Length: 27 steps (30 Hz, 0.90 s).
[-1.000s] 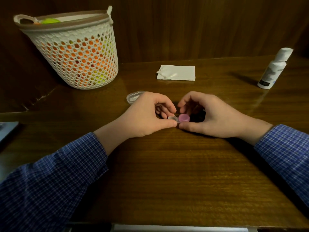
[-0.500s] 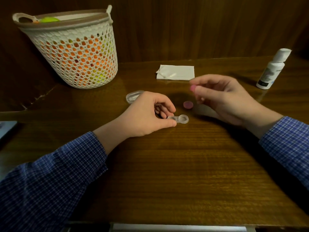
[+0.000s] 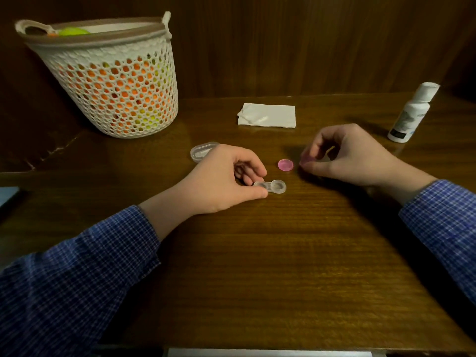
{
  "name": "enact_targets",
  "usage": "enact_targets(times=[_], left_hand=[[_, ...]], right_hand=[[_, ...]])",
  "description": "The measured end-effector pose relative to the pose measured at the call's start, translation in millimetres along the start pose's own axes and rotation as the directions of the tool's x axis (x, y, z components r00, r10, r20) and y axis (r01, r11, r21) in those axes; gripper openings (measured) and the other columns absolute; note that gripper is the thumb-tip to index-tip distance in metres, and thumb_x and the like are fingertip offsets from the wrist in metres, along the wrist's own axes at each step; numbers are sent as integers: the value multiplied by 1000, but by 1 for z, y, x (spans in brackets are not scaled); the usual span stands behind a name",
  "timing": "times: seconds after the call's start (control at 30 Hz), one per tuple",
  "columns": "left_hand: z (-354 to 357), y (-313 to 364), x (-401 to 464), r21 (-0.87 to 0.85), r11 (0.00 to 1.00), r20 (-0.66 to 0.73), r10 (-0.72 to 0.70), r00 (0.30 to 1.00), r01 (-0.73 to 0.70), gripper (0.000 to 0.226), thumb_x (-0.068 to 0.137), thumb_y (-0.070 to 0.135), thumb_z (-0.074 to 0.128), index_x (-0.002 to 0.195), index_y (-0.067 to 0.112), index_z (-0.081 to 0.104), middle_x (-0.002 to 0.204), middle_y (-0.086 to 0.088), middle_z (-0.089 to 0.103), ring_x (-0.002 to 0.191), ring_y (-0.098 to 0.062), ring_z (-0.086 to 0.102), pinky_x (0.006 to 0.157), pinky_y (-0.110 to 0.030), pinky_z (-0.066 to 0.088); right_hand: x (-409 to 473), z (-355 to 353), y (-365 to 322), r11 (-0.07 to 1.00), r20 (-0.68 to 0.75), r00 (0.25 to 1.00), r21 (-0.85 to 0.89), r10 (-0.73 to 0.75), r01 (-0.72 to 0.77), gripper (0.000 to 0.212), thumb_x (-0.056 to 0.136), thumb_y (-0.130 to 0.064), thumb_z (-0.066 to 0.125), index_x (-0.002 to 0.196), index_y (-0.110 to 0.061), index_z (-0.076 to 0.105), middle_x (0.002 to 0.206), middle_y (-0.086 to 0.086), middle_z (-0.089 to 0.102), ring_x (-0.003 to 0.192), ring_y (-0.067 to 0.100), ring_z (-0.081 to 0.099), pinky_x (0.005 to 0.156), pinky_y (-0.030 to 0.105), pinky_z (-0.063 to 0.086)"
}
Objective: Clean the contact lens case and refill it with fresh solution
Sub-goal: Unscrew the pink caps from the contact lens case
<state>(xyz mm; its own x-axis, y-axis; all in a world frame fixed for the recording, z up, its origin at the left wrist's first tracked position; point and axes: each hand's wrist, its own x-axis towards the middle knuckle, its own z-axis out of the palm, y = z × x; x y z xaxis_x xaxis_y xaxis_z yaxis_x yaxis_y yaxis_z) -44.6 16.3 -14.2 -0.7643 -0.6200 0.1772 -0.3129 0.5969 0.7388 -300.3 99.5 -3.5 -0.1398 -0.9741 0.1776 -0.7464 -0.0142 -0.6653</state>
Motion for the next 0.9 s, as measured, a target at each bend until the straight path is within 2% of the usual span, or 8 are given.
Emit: enact_targets(times=[0.1,0.23,0.4,0.53,0.7,0.9], left_hand=[[0,1,0,5,1000,0,2,1000,-2,30,77,18,89,104,22,75,90,5,76,82,-11,73,81,-28,62],[0,1,-1,4,1000,-4,3,1000,-3,31,77,18,89,104,21,75,90,5,76,82,-11,73,81,-28,62],[0,0,-1,-2,1000,1,7,1000,-7,31,77,17,88,104,20,75,91,4,76,82,-12,73,80,-26,63],[0,-1,0,-6,1000,1,6,1000,-6,30,76,18,89,103,23,75,90,6,76,81,-10,73,78,-22,62],[0,-1,0,-2,1000,2,11,1000,-11,31,77,19,89,104,24,75,90,7,76,82,-10,73,78,-23,62],[0,-2,0,0,1000,-2,22,1000,-22,31,76,19,89,104,23,75,90,7,76,82,-8,73,79,-22,62]], right_hand=[[0,3,0,1000,47,999,-23,3,-2,16,79,-20,85,84,-21,70,97,-4,78,96,11,72,86,35,60],[0,1,0,1000,56,998,-6,27,-27,20,77,-25,86,90,-24,70,98,-2,77,95,17,72,86,38,61],[0,3,0,1000,58,998,-2,31,-31,21,79,-26,86,93,-26,70,95,-3,75,88,14,73,80,34,63],[-1,9,-3,1000,39,999,2,11,-11,22,80,-24,85,95,-26,69,97,-5,76,88,11,73,81,34,64],[-1,17,-5,1000,-1,1000,6,-7,7,24,80,-23,85,97,-26,69,95,-8,76,85,6,73,79,31,64],[1,27,-3,999,-47,999,47,-14,16,29,80,-24,86,102,-22,68,94,-9,77,84,3,71,70,14,58]])
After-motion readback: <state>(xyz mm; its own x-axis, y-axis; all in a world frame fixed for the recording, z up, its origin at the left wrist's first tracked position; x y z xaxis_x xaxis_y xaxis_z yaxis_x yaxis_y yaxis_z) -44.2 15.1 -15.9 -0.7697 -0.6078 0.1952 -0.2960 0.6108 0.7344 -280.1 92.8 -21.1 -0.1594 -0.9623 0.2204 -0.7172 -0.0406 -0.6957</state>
